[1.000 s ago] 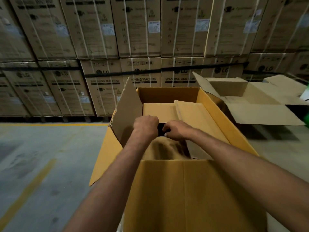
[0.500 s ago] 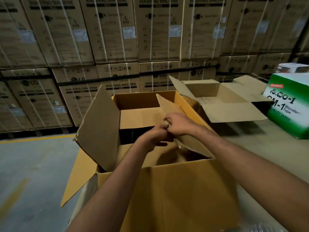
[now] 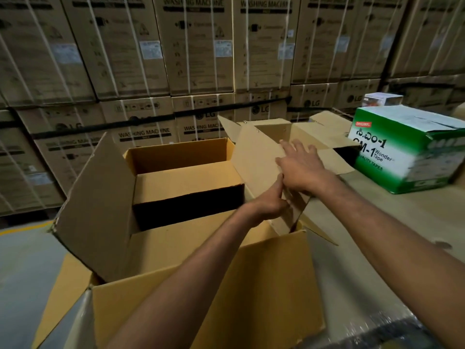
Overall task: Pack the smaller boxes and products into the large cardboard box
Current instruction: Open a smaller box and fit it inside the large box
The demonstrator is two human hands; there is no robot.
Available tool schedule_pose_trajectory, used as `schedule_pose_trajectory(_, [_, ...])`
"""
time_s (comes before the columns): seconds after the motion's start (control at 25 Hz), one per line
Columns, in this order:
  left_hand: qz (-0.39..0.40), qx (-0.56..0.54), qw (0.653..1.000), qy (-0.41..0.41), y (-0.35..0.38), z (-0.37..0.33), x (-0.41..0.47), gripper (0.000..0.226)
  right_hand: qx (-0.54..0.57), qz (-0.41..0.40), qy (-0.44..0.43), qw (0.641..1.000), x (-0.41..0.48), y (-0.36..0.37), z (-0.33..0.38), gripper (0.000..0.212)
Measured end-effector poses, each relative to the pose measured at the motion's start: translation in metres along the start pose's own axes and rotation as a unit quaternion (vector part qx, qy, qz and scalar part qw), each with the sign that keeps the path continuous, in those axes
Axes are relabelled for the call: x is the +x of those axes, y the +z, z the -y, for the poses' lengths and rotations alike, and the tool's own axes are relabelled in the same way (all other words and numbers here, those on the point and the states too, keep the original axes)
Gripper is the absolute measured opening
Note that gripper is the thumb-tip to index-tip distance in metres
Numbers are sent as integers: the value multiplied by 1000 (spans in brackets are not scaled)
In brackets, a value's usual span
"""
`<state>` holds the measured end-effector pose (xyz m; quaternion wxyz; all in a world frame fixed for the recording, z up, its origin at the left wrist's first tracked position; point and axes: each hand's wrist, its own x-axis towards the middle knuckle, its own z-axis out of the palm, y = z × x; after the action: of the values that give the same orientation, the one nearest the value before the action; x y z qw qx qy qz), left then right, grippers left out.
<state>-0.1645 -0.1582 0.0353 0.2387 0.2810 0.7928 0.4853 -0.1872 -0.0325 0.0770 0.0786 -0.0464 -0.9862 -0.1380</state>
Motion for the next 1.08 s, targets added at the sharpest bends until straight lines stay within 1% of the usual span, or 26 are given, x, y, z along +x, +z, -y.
schedule_pose_trajectory(0.08, [14, 25, 999, -33, -7, 6, 1, 76, -44, 11, 5, 999, 1, 5, 10, 45])
schedule_pose_trajectory(0.16, [2, 78, 994, -79, -25, 16, -2, 61, -70, -15, -20, 997, 5, 12, 29, 35])
schedule_pose_trajectory(0.2, [-20, 126, 987, -101, -39, 26, -4, 56, -73, -27, -49, 996, 9, 18, 40, 30])
schedule_pose_trajectory(0.28, [-61, 246, 955, -152, -75, 62, -7, 42, -45, -29, -117, 992, 19, 37, 64, 27])
schedule_pose_trajectory(0.32, [-73, 290, 937, -180, -92, 83, -11, 35, -14, -7, -143, 990, 25, 45, 74, 27])
schedule_pose_trajectory(0.36, [-79, 308, 924, -211, -108, 103, -19, 33, 29, 33, -155, 987, 31, 53, 84, 28])
schedule_pose_trajectory(0.44, [-85, 318, 909, -257, -128, 136, -35, 40, 109, 132, -160, 972, 39, 71, 101, 33])
schedule_pose_trajectory(0.48, [-84, 325, 902, -270, -136, 150, -43, 46, 130, 171, -161, 963, 41, 79, 108, 37])
schedule_pose_trajectory(0.56, [-67, 331, 896, -288, -148, 167, -59, 55, 144, 224, -166, 949, 44, 92, 119, 47])
schedule_pose_trajectory(0.6, [-51, 324, 898, -294, -155, 171, -67, 56, 147, 236, -167, 946, 44, 97, 122, 49])
schedule_pose_trajectory(0.68, [-29, 311, 905, -288, -170, 172, -83, 52, 162, 239, -167, 943, 45, 98, 125, 47])
schedule_pose_trajectory(0.76, [-36, 289, 921, -260, -185, 164, -98, 42, 194, 223, -164, 941, 48, 91, 123, 40])
schedule_pose_trajectory(0.84, [-75, 249, 939, -227, -196, 149, -114, 39, 241, 189, -161, 938, 49, 79, 120, 35])
schedule_pose_trajectory(0.88, [-89, 240, 945, -204, -200, 137, -120, 38, 263, 165, -156, 938, 48, 70, 116, 37])
schedule_pose_trajectory(0.96, [-117, 255, 947, -154, -206, 108, -134, 32, 298, 125, -145, 935, 46, 46, 105, 43])
schedule_pose_trajectory(1.0, [-131, 251, 950, -131, -209, 92, -143, 30, 315, 114, -142, 932, 45, 32, 99, 44])
schedule_pose_trajectory(1.08, [-151, 182, 965, -113, -210, 57, -166, 27, 357, 117, -128, 918, 41, 0, 85, 37])
